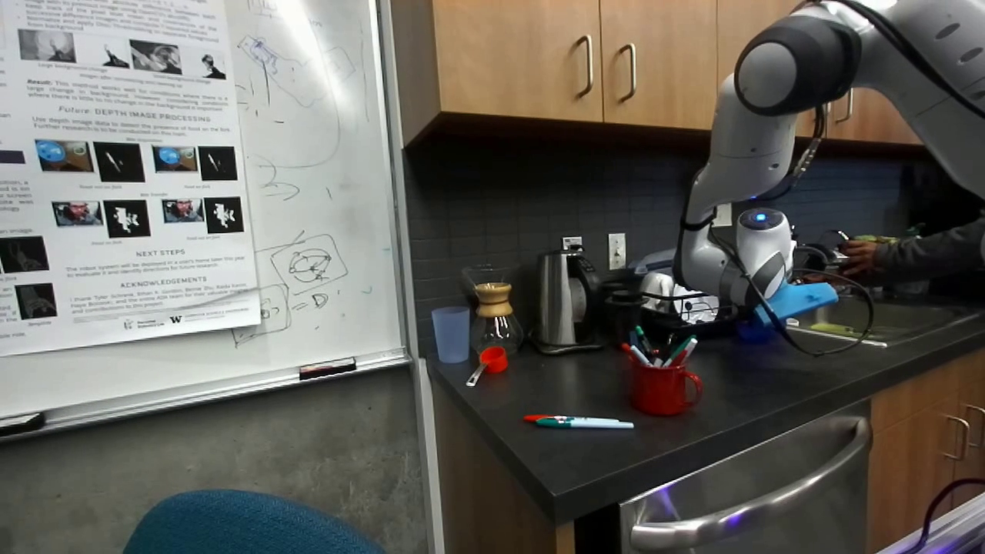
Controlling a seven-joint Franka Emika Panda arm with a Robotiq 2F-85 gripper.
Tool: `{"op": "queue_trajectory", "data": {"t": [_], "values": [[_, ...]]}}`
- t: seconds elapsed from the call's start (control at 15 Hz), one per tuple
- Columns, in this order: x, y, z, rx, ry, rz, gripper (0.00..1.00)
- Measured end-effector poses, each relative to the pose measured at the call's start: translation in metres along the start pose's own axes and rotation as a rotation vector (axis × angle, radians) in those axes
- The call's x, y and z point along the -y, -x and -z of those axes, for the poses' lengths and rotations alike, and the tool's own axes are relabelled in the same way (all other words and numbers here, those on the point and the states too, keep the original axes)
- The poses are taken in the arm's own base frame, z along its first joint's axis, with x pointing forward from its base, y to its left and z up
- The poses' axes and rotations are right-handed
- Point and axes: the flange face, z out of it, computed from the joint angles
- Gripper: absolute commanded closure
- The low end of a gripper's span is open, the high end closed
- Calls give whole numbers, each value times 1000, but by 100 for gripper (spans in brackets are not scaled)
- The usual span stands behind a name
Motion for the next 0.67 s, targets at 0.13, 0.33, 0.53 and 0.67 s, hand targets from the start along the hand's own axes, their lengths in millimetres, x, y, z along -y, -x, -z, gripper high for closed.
{"op": "queue_trajectory", "data": {"t": [0.13,0.33,0.53,0.67], "values": [[0,-4,-4,-7,11,1,0],[-1,-11,-10,-21,26,-1,0],[-4,-19,-16,-34,42,-6,0],[-7,-22,-21,-39,55,-9,26]]}}
